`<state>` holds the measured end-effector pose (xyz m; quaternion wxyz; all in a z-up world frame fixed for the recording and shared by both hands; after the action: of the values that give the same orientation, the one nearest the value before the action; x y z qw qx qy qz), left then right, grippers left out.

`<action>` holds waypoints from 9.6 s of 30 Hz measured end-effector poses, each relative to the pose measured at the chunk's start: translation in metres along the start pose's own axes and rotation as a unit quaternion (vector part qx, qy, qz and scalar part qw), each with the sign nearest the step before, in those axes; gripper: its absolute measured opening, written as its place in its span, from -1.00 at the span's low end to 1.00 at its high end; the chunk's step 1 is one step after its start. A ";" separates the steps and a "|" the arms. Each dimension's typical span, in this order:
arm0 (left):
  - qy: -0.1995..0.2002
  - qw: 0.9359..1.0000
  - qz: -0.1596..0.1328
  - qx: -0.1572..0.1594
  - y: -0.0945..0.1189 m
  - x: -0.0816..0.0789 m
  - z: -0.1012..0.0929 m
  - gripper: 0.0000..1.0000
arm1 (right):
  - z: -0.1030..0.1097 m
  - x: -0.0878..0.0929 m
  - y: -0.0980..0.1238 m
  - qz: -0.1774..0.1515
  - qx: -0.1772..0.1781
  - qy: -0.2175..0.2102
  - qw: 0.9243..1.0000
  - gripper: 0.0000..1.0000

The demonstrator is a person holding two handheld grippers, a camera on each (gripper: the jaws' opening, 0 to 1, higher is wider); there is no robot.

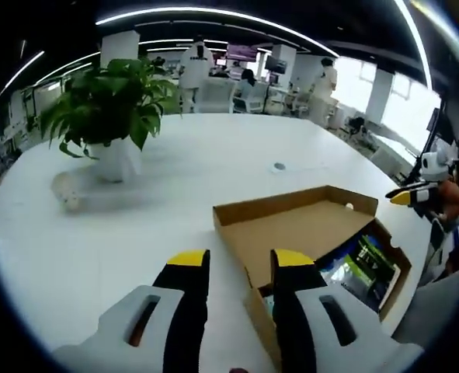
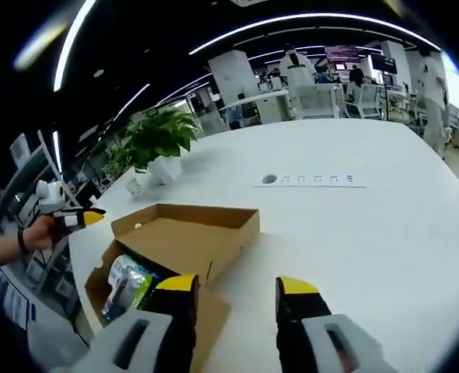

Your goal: Operate the shoe box by opening the lid, removing the specified soft item, and placing it in the target area until the item is outside and the box remains undamaged.

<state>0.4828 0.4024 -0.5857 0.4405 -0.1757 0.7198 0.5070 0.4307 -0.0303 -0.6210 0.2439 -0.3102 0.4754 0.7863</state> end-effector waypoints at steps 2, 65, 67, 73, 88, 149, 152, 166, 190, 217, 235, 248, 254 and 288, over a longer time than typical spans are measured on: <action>-0.003 1.000 -0.002 0.004 0.006 0.002 -0.003 -0.39 | 0.002 0.007 0.005 0.001 -0.003 0.000 1.000 -0.23; -0.013 0.996 0.006 0.083 0.045 0.068 -0.080 -0.38 | 0.068 0.077 0.054 -0.016 -0.061 -0.004 0.998 -0.16; -0.010 0.996 0.004 0.084 0.045 0.068 -0.081 -0.37 | 0.069 0.076 0.054 -0.017 -0.064 -0.004 0.998 -0.16; -0.006 0.996 0.004 0.094 0.048 0.068 -0.090 -0.33 | 0.072 0.076 0.054 -0.016 -0.069 0.004 0.998 -0.16; 0.009 0.993 0.031 0.111 0.045 0.080 -0.114 -0.30 | 0.082 0.087 0.064 -0.028 -0.072 0.009 0.997 -0.15; 0.086 0.981 0.159 0.071 -0.016 0.100 -0.121 -0.99 | 0.107 0.079 0.028 0.019 -0.094 0.033 0.995 -0.22; 0.088 0.981 0.159 0.072 -0.017 0.101 -0.120 -0.99 | 0.109 0.075 0.021 0.030 -0.093 0.043 0.994 -0.23; 0.092 0.979 0.163 0.076 -0.018 0.105 -0.120 -0.99 | 0.111 0.068 -0.010 0.071 -0.080 0.058 0.993 -0.24; 0.086 0.979 0.167 0.081 -0.020 0.105 -0.119 -0.99 | 0.110 0.070 -0.047 0.137 -0.073 0.054 0.986 -0.43; 0.092 0.979 0.161 0.081 -0.021 0.106 -0.119 -1.00 | 0.108 0.066 -0.043 0.106 -0.059 -0.053 0.991 -1.00; 0.084 0.984 0.139 0.076 -0.012 0.082 -0.119 -1.00 | 0.111 0.062 -0.025 0.081 -0.061 -0.052 0.993 -1.00; 0.058 0.987 0.117 0.098 -0.007 0.060 -0.139 -1.00 | 0.101 0.057 0.000 0.062 -0.049 -0.055 0.995 -1.00; 0.040 0.986 0.111 0.114 -0.008 0.049 -0.157 -1.00 | 0.089 0.055 0.018 0.054 -0.038 -0.052 0.996 -1.00; -0.039 0.970 0.125 0.205 -0.052 0.024 -0.276 -1.00 | -0.005 0.080 0.102 0.013 0.049 -0.107 0.993 -1.00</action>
<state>0.3800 0.1407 -0.6080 0.4283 0.0297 0.8068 0.4060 0.3071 -0.0712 -0.6194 0.2984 -0.2063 0.4888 0.7934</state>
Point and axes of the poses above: the point that each gripper's makers call its tool centre point, and the gripper's own axes: y roughly backward along the fingers, z roughly to its left, x roughly out of its underside, the point moved 9 cm from there along y, roughly backward along the fingers, and after that the axes turned 2 degrees about -y, right-handed, at the moved point
